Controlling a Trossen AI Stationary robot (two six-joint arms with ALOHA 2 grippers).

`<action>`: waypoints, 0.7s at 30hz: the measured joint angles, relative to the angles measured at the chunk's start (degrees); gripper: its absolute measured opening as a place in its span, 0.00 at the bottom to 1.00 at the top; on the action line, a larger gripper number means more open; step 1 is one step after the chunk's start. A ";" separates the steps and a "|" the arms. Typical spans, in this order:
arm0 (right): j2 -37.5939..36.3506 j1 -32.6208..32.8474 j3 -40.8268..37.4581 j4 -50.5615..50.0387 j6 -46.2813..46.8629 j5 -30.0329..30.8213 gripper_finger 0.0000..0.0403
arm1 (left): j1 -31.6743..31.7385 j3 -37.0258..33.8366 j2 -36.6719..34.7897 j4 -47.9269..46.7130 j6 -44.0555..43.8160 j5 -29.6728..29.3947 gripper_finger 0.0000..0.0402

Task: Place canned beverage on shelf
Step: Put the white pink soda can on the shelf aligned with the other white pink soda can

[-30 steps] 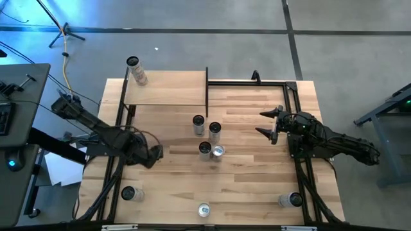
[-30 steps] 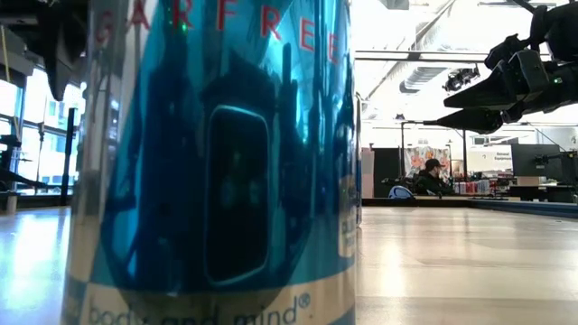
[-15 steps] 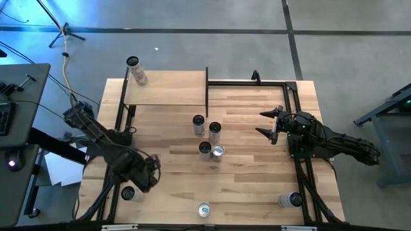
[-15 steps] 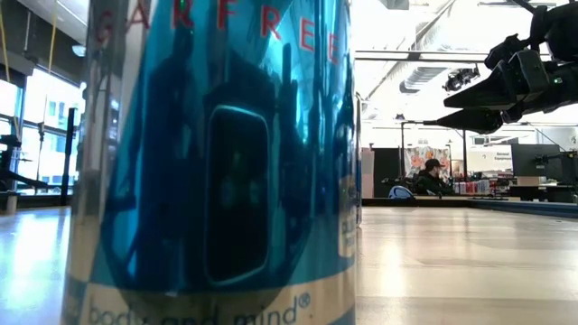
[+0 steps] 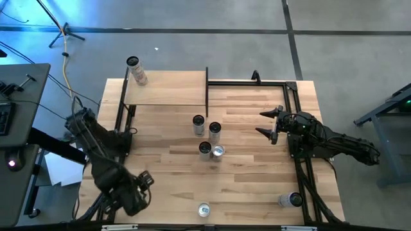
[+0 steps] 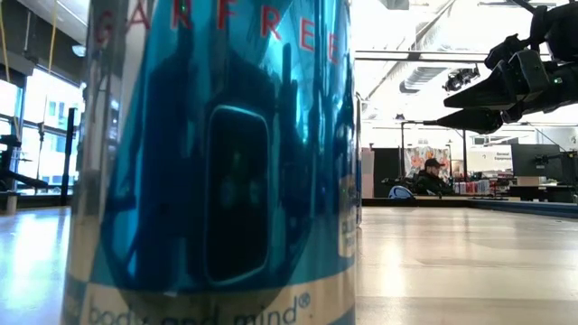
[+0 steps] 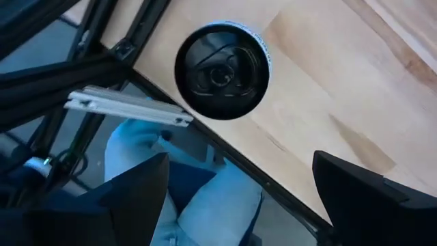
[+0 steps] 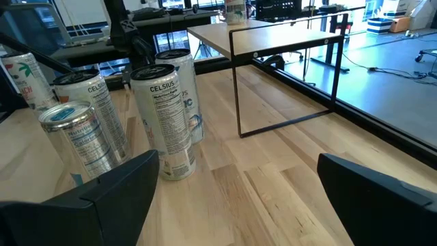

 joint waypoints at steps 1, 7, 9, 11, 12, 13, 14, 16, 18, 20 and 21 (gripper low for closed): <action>0.00 0.00 0.00 0.00 0.00 0.00 0.96 | -0.63 -0.02 0.51 0.05 0.00 -0.66 0.82; 0.00 -0.01 0.00 0.02 0.01 0.00 0.96 | -2.44 -0.02 2.17 0.55 -0.02 -0.78 0.82; 0.00 0.00 0.00 0.00 0.00 0.00 0.96 | -3.20 -0.02 2.63 0.14 -0.02 -0.76 0.82; 0.00 0.01 0.00 0.00 -0.01 0.00 0.96 | -4.15 -0.02 3.09 -0.37 -0.02 -0.72 0.82; 0.00 0.01 0.00 0.00 -0.01 0.00 0.96 | -4.66 -0.02 3.23 -0.72 -0.02 -0.73 0.82; 0.00 -0.01 0.00 0.01 -0.01 0.00 0.96 | -5.11 -0.02 3.48 -1.31 -0.02 -0.76 0.82; 0.00 0.00 0.00 0.02 -0.01 0.00 0.96 | -5.50 -0.02 3.79 -1.77 -0.02 -0.79 0.82; 0.00 0.01 0.00 0.00 -0.01 0.00 0.96 | -6.37 -0.02 4.37 -2.37 -0.04 -1.46 0.82; 0.00 0.00 0.00 0.01 0.00 0.00 0.96 | -6.85 -0.02 4.95 -3.72 -0.04 -2.92 0.82; 0.00 -0.01 0.00 0.02 -0.01 0.00 0.96 | -7.42 -0.02 5.61 -5.16 -0.03 -5.17 0.82; 0.00 0.00 0.00 0.01 0.01 0.00 0.96 | -7.59 -0.02 5.87 -5.42 -0.04 -5.74 0.82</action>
